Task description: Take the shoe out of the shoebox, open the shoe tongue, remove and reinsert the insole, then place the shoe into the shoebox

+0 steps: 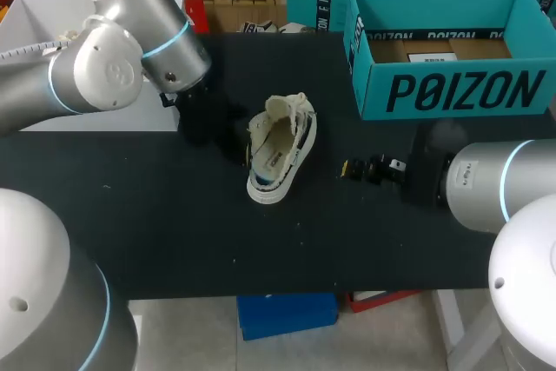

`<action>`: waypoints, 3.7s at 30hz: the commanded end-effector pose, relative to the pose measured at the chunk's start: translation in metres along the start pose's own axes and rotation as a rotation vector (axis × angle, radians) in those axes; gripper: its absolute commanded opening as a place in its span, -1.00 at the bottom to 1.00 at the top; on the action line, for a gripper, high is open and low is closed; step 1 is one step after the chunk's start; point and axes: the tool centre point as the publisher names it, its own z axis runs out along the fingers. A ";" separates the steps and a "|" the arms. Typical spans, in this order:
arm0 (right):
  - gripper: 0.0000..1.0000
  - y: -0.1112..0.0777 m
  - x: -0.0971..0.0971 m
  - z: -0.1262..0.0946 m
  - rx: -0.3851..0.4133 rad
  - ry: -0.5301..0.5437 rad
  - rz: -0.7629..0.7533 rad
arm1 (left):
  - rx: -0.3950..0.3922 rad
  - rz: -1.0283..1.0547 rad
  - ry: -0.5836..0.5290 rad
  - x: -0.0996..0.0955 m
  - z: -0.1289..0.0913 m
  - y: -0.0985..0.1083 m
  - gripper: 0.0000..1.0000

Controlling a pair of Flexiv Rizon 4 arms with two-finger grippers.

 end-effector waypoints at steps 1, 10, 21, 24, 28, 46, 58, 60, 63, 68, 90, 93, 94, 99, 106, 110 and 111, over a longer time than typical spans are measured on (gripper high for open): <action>1.00 -0.004 0.001 0.004 -0.013 0.000 0.004 | -0.005 0.002 -0.002 -0.004 0.007 0.001 -1.00; 1.00 -0.004 0.001 0.004 -0.013 0.000 0.004 | -0.004 0.011 -0.009 -0.014 0.016 0.005 -1.00; 1.00 -0.004 0.001 0.004 -0.013 0.000 0.004 | 0.004 0.029 0.025 -0.016 0.028 0.006 -0.92; 1.00 -0.004 0.001 0.004 -0.013 0.000 0.004 | 0.003 0.027 0.032 -0.016 0.028 0.007 -0.91; 1.00 -0.004 0.001 0.004 -0.013 0.000 0.004 | 0.004 0.036 0.069 -0.015 0.030 0.011 -0.89; 1.00 -0.004 0.001 0.004 -0.013 0.000 0.004 | 0.016 0.214 0.297 -0.015 0.053 0.020 -1.00; 1.00 -0.004 0.001 0.004 -0.013 0.000 0.004 | 0.024 0.217 0.355 0.006 0.082 0.023 -1.00; 1.00 -0.004 0.001 0.004 -0.013 0.000 0.004 | 0.019 0.216 0.344 0.002 0.078 0.023 -1.00; 1.00 -0.004 0.001 0.004 -0.013 0.000 0.004 | -0.004 0.210 0.312 -0.007 0.064 0.023 -1.00; 1.00 -0.004 0.001 0.004 -0.013 0.000 0.004 | -0.031 0.206 0.283 -0.016 0.028 0.017 -1.00; 1.00 -0.004 0.001 0.004 -0.013 0.000 0.004 | -0.170 0.029 0.166 0.006 -0.060 0.012 -0.51; 1.00 -0.004 0.001 0.004 -0.013 0.000 0.004 | -0.186 0.008 0.161 0.012 -0.066 0.016 -0.42; 1.00 -0.004 0.001 0.004 -0.013 0.000 0.004 | -0.190 -0.001 0.156 0.013 -0.068 0.017 -0.41; 1.00 -0.004 0.001 0.004 -0.013 0.000 0.004 | -0.204 -0.063 0.060 0.018 -0.077 0.020 -0.39; 1.00 -0.004 0.001 0.004 -0.013 0.000 0.004 | -0.212 -0.147 -0.078 0.027 -0.083 0.018 -0.34; 1.00 -0.004 0.001 0.004 -0.013 0.000 0.004 | -0.223 -0.174 -0.144 0.033 -0.090 0.016 -0.33; 1.00 -0.004 0.001 0.004 -0.013 0.000 0.004 | -0.230 -0.177 -0.160 0.034 -0.092 0.016 -0.33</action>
